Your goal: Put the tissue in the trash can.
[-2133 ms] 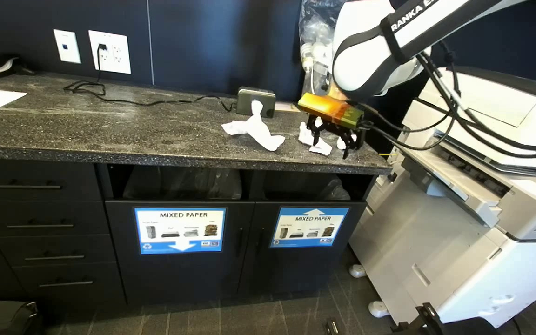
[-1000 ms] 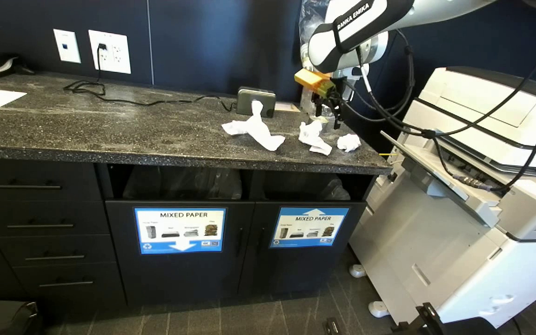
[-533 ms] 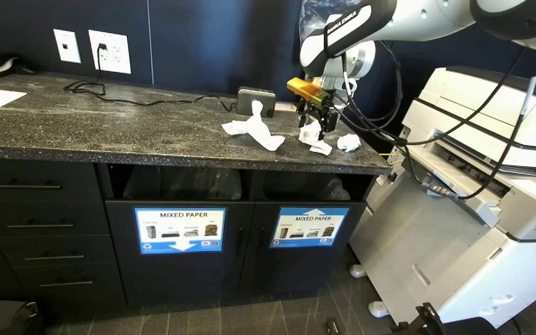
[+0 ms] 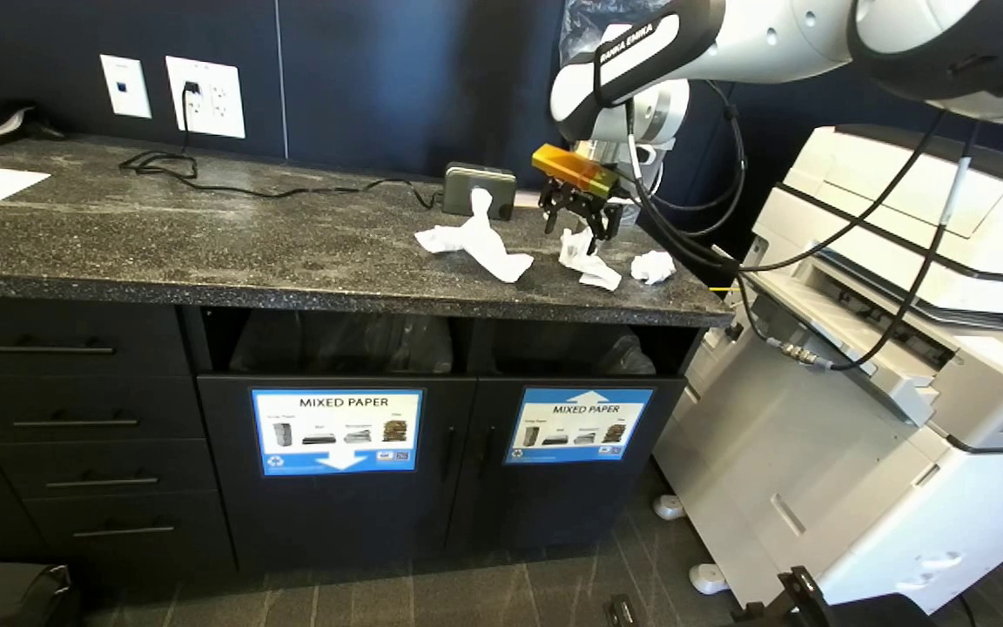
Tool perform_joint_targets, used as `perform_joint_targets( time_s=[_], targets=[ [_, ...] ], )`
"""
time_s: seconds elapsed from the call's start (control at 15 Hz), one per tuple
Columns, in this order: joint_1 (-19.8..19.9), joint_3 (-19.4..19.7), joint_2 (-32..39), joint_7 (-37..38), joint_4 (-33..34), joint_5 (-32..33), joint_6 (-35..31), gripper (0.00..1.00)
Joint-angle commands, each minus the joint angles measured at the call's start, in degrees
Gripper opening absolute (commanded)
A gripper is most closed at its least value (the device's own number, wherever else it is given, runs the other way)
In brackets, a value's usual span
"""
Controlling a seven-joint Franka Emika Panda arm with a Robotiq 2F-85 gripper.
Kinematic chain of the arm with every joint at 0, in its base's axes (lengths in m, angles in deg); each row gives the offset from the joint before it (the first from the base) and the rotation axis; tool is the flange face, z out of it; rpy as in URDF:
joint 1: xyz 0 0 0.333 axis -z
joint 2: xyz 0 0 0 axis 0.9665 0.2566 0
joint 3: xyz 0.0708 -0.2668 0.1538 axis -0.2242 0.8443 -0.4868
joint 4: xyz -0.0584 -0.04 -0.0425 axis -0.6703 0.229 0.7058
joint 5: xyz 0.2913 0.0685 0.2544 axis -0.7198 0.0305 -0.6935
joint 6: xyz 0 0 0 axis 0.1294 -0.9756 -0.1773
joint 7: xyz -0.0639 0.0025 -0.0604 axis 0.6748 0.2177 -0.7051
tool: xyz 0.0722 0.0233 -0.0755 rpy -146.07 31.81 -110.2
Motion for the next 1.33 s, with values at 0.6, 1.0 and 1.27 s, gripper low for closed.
perform_joint_targets(
  time_s=[0.6,1.0,1.27],
  targets=[
    [-3.6,4.8,5.2,-12.7,7.2,4.6,-4.1,1.0],
    [-3.8,6.8,6.8,-14.7,7.9,7.0,-5.0,1.0],
    [-3.5,7.3,8.4,-15.7,8.6,6.7,-6.3,1.0]
  ],
)
